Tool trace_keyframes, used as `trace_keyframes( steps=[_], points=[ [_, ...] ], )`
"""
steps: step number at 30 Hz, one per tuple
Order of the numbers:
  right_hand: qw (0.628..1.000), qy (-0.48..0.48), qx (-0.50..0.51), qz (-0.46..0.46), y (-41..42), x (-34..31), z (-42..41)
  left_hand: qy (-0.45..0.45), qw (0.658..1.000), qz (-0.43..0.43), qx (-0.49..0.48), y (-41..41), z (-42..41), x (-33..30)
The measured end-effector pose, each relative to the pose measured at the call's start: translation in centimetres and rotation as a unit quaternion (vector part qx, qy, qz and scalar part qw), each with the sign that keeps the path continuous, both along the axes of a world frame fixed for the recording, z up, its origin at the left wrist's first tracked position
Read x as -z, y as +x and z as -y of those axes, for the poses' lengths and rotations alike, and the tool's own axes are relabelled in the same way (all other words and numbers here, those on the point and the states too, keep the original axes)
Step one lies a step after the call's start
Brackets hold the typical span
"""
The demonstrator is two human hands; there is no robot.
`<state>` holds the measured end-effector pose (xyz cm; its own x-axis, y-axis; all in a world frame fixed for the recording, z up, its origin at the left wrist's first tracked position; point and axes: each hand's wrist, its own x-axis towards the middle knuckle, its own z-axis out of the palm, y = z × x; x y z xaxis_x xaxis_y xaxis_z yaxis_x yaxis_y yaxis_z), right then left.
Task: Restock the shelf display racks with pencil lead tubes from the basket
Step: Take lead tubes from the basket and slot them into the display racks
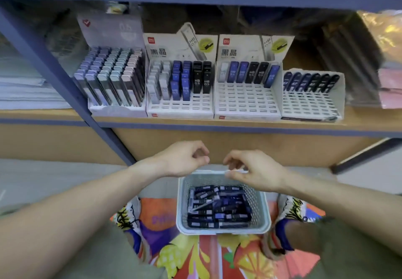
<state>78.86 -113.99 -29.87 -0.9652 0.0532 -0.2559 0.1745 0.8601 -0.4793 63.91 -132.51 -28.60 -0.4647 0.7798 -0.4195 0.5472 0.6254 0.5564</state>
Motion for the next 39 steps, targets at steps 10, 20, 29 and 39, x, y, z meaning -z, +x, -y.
trace_keyframes(
  steps=[10, 20, 29, 39],
  points=[
    [0.984, 0.011, 0.012, 0.18, 6.4, 10.6, -0.7, -0.136, 0.988, 0.003, 0.073, 4.6, -0.3, 12.7],
    [0.963, 0.051, 0.021, 0.265, 4.6, 21.5, -0.8, -0.113, 0.991, 0.005, 0.07, 8.4, -3.0, 23.2],
    [0.959, 0.089, -0.032, 0.267, 4.0, 25.5, 0.2, -0.181, 0.98, 0.0, 0.086, 9.5, -3.6, 27.7],
    [0.954, 0.13, -0.1, 0.252, 3.6, 25.7, -0.2, -0.179, 0.982, 0.031, 0.045, 9.3, -4.5, 28.5]
  ],
)
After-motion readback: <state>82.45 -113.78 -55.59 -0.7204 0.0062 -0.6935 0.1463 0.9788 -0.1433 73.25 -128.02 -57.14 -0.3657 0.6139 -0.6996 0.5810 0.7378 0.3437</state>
